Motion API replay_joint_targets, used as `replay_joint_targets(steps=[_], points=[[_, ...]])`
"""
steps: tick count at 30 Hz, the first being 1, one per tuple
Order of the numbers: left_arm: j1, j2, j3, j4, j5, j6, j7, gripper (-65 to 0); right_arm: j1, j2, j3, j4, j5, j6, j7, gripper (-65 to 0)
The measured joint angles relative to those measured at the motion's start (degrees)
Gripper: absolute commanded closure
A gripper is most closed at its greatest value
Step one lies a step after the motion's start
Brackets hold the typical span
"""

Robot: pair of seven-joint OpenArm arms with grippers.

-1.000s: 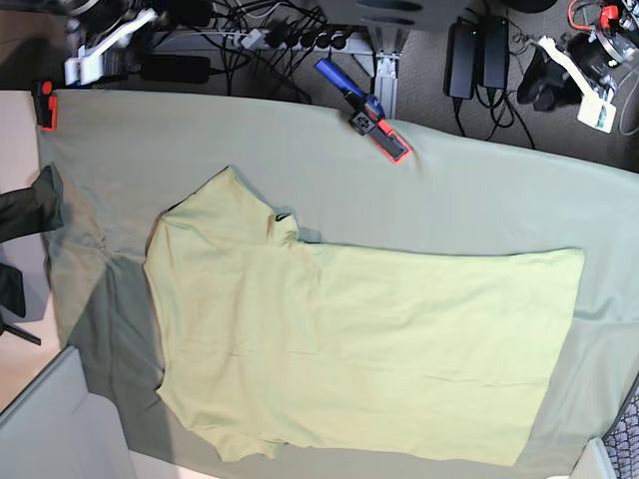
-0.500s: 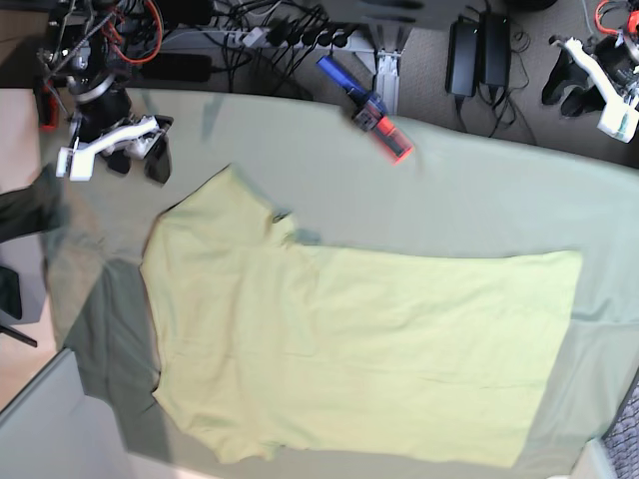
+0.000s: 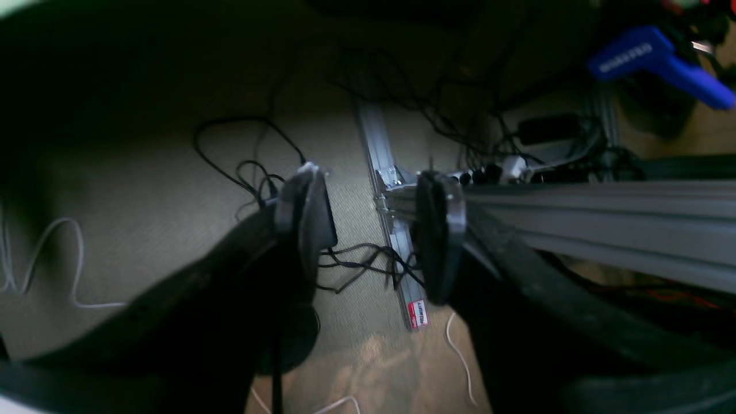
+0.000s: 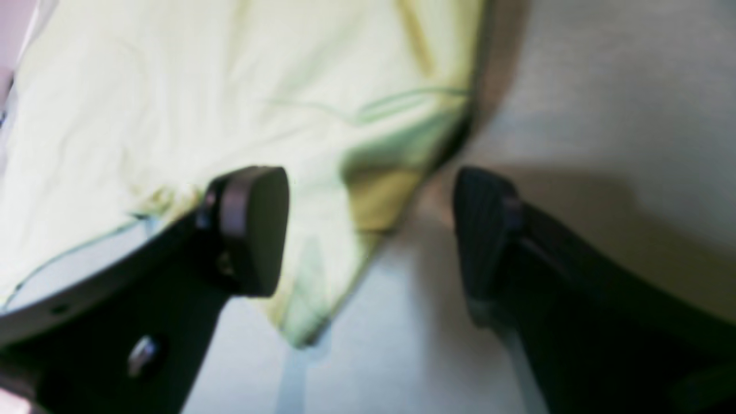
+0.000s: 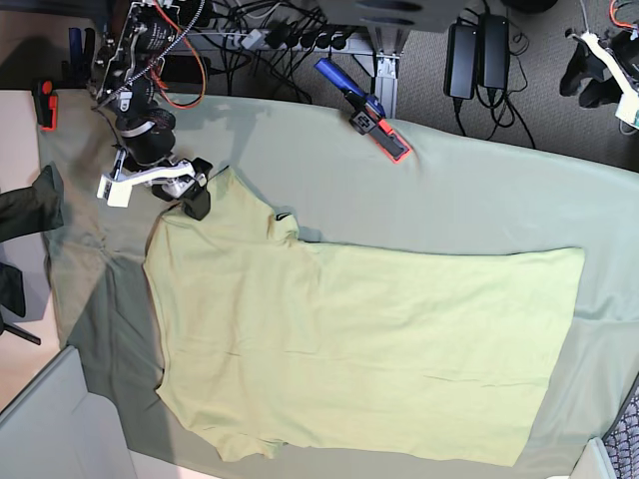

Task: Fold the T-shirt properly
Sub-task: 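Reach both grippers to the shirt's shoulder corners and grasp them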

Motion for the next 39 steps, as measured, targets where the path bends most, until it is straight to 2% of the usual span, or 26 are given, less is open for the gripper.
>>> replay_joint_targets(steps=[7, 9, 14, 20, 25, 31, 39], points=[[0.0, -2.3, -3.6, 0.9, -1.7, 0.0, 0.1, -30.0, 0.0, -3.5, -4.2, 0.1, -0.3, 0.0, 0.3, -42.8], [0.0, -3.1, -5.6, 1.4, -2.5, 0.0, 0.4, -30.0, 0.0, -4.5, -4.2, 0.1, -0.5, 0.0, 1.0, -33.2], [0.0, -6.8, -9.8, 2.2, -5.7, 0.0, 0.5, -30.0, -0.2, -5.2, -4.2, -0.1, -1.6, 0.0, 1.2, -1.1], [-5.2, -9.5, -10.2, 2.6, -4.7, -0.2, 0.3, -30.0, -0.2, -5.2, -4.3, 0.0, -5.7, 0.0, 2.1, 0.0], [-11.3, -11.3, -8.8, -0.3, -4.4, 1.5, 0.0, -30.0, 0.1, -5.2, -4.3, 0.0, -6.2, 0.6, 2.2, 0.0], [-22.9, -13.5, 0.3, -10.9, -4.0, 1.7, 0.2, -30.0, 0.6, -5.2, -4.3, 0.0, -7.8, 0.6, 2.2, 0.0], [-36.0, -13.1, 11.6, -20.5, -4.6, 1.8, 0.4, -30.0, 0.6, -5.2, -4.3, 0.0, -8.4, 0.6, 2.3, 0.0]])
